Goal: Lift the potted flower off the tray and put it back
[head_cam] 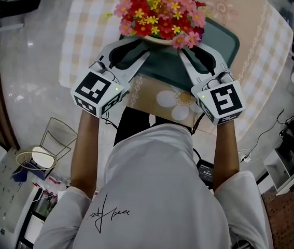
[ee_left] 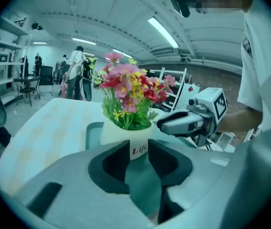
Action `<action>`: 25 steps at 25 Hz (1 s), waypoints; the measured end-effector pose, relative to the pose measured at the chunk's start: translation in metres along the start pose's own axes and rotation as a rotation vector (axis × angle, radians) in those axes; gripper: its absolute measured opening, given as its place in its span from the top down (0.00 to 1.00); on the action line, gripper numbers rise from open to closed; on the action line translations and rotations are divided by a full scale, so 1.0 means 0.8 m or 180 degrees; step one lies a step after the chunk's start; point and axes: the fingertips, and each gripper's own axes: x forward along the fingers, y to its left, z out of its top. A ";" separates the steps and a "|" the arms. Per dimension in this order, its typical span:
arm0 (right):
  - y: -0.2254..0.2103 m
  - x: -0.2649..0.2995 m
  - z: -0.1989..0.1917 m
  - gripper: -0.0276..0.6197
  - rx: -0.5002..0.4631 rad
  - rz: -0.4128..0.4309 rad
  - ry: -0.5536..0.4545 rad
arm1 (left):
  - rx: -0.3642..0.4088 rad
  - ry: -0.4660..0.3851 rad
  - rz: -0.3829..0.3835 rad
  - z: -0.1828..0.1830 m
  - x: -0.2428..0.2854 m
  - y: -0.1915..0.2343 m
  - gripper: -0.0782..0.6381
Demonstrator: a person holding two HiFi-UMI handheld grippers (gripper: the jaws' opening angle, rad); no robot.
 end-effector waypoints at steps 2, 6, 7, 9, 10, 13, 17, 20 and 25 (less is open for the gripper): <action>0.002 -0.005 0.003 0.84 0.0031 0.0011 -0.0006 | -0.0103 -0.0122 0.0005 0.011 -0.005 0.001 0.74; 0.012 -0.015 0.014 0.86 0.0095 0.0033 -0.0058 | -0.0037 -0.0169 -0.0009 0.019 -0.017 -0.006 0.78; 0.015 -0.018 0.016 0.87 0.0100 0.0034 -0.0068 | -0.0010 -0.0168 -0.0028 0.020 -0.021 -0.010 0.80; 0.021 -0.024 0.020 0.88 0.0082 0.0029 -0.0077 | 0.0051 -0.0171 -0.0057 0.023 -0.026 -0.019 0.83; 0.024 -0.027 0.022 0.89 0.0060 0.0025 -0.0078 | 0.0081 -0.0177 -0.0066 0.024 -0.028 -0.024 0.84; 0.035 -0.033 0.028 0.88 -0.0022 0.0018 -0.0076 | 0.0137 -0.0206 -0.0093 0.027 -0.039 -0.037 0.86; 0.055 -0.047 0.032 0.94 -0.0059 0.0055 -0.0061 | 0.0221 -0.0195 -0.0113 0.024 -0.054 -0.058 0.89; 0.073 -0.053 0.032 0.95 -0.0083 0.0107 -0.0047 | 0.0555 -0.0074 -0.0075 0.019 -0.064 -0.072 0.89; 0.113 -0.068 0.032 0.95 -0.0056 0.0213 -0.0053 | 0.0785 -0.0003 -0.0070 0.009 -0.088 -0.102 0.89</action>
